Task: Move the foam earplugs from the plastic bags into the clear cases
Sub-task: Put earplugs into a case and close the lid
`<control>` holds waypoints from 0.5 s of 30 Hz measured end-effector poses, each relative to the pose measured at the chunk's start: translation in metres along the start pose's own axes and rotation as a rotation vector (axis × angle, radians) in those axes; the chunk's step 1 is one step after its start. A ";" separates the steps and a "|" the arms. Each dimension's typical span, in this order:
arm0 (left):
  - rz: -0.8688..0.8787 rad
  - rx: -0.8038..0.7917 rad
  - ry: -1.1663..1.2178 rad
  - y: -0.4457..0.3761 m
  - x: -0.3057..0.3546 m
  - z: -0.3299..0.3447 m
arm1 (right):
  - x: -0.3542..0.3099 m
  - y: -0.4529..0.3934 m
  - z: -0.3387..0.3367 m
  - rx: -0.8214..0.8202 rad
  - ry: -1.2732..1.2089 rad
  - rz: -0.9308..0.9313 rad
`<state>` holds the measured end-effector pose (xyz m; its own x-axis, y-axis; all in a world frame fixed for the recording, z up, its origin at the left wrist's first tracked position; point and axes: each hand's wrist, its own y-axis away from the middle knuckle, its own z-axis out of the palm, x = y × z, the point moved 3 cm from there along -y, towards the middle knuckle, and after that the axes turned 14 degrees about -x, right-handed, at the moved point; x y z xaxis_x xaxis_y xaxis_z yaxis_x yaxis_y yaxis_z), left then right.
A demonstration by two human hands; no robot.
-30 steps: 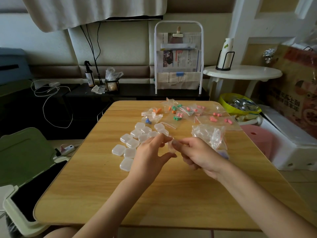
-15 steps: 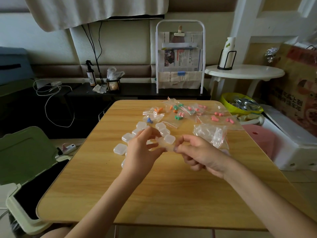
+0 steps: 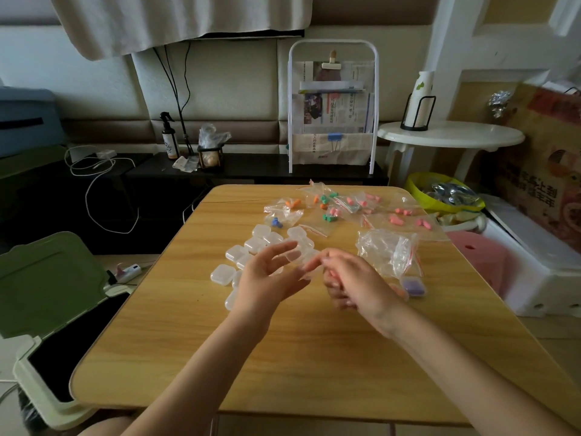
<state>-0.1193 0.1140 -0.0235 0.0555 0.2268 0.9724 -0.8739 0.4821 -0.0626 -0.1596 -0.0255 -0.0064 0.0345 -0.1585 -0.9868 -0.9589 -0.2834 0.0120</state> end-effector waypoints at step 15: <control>0.194 0.045 -0.843 0.005 0.007 0.009 | -0.001 0.001 -0.017 0.200 -0.041 -0.088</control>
<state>-0.1275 0.1102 -0.0149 -0.4573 -0.4108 0.7887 -0.8504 0.4614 -0.2527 -0.1561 -0.0418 -0.0022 0.1133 -0.1012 -0.9884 -0.9895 -0.1009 -0.1031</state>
